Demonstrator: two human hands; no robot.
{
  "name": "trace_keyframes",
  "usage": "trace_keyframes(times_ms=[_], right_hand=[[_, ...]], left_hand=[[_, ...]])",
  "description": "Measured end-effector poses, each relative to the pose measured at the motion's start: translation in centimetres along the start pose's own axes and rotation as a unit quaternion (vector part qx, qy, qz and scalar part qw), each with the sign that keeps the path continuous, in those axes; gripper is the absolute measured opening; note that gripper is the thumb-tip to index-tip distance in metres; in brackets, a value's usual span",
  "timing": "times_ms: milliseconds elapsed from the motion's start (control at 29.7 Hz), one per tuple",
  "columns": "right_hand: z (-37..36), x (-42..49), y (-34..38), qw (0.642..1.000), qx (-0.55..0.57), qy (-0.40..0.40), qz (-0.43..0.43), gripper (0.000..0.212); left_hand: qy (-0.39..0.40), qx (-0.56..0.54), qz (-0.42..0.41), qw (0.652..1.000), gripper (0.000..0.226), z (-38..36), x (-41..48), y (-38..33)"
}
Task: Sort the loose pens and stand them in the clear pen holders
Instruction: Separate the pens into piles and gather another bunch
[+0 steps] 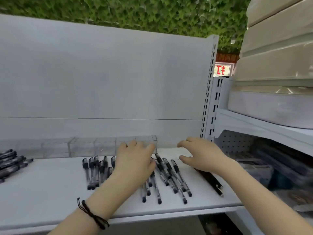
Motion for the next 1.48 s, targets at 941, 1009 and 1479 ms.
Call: trace_keyframes(times_ms=[941,1009,1479], right_hand=[[-6.4,3.4,-3.3,0.968,0.138,0.197,-0.074,0.043],[-6.3,3.8,-2.9,0.968,0.132,0.201,-0.064,0.042],[-6.6,4.5,-1.8,0.969,0.158,0.186,-0.045,0.048]], left_hand=[[0.027,-0.102,-0.017,0.994,0.027,-6.1,5.2,-4.7],[0.037,-0.104,-0.010,0.994,0.031,-6.7,5.2,-4.3],[0.044,-0.145,0.045,0.987,0.028,-6.7,5.4,-3.0]])
Point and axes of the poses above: each hand's wrist, its own x-axis towards the middle knuckle, its own z-axis out of the back of the hand, y = z × x, the point moved 9 cm from there along x, towards the middle knuckle, and after that the axes turned 8 degrees about -x, right-handed, at the moved point
